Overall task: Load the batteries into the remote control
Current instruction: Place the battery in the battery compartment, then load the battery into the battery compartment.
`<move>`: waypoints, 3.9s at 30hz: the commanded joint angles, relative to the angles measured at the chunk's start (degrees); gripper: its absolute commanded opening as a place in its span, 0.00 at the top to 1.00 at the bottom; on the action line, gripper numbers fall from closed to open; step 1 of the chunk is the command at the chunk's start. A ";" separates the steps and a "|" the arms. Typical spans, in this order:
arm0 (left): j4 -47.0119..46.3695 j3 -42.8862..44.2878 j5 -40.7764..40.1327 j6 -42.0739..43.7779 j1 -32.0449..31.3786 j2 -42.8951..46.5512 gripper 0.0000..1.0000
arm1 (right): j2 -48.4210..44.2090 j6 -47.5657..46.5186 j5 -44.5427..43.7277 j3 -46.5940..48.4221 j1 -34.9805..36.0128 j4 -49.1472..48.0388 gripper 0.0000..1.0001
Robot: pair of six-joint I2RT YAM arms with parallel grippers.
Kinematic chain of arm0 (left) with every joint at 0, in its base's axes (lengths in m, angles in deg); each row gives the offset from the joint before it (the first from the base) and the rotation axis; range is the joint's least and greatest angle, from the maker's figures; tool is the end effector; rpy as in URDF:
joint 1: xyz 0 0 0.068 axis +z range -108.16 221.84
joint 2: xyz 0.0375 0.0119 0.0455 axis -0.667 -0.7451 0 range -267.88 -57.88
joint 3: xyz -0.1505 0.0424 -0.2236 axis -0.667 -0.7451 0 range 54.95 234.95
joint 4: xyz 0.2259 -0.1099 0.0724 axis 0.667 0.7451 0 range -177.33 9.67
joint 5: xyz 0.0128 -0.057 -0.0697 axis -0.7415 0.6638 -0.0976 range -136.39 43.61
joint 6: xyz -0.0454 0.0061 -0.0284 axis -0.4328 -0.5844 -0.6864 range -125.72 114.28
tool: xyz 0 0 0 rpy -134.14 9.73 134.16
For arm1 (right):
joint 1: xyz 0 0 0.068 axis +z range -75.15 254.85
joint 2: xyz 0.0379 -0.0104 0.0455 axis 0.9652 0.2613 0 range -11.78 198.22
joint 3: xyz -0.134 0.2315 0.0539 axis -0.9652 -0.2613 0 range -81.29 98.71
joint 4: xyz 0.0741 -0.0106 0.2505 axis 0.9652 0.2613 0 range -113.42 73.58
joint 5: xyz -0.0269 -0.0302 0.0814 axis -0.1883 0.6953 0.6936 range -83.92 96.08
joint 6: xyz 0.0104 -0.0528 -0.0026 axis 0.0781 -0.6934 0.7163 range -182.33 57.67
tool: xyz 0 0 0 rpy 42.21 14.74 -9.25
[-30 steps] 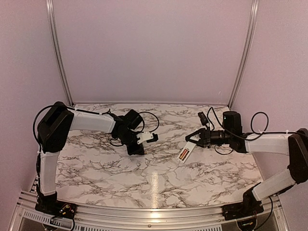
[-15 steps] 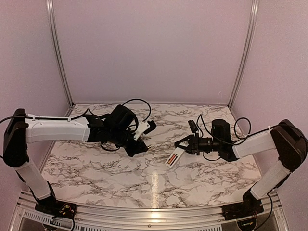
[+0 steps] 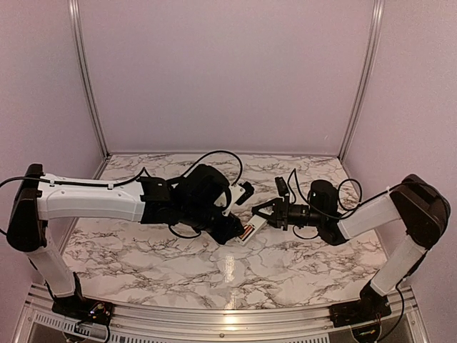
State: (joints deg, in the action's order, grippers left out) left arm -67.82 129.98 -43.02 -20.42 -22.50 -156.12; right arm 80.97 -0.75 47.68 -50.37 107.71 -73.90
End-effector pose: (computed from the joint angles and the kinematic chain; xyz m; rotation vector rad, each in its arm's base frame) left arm 0.1658 -0.3499 0.2591 1.0530 2.2017 -0.7351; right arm 0.2390 0.1824 0.1698 -0.1078 2.1136 1.7364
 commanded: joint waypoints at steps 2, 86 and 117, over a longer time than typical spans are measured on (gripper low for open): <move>5.12 2.78 -1.25 -0.50 -0.61 -2.71 1.00 | 0.41 2.53 -1.03 -0.84 0.54 -5.47 1.00; -9.29 -18.35 8.85 34.94 -0.61 23.09 0.18 | 0.71 11.76 12.44 -1.86 2.47 -13.03 1.00; -3.96 -9.04 7.70 50.12 -9.23 9.58 0.78 | 2.54 13.49 14.85 0.09 6.11 -12.49 1.00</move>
State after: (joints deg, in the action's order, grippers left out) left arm -73.72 119.29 -36.02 28.17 -31.37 -145.58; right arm 84.05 13.89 62.22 -52.18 112.61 -86.27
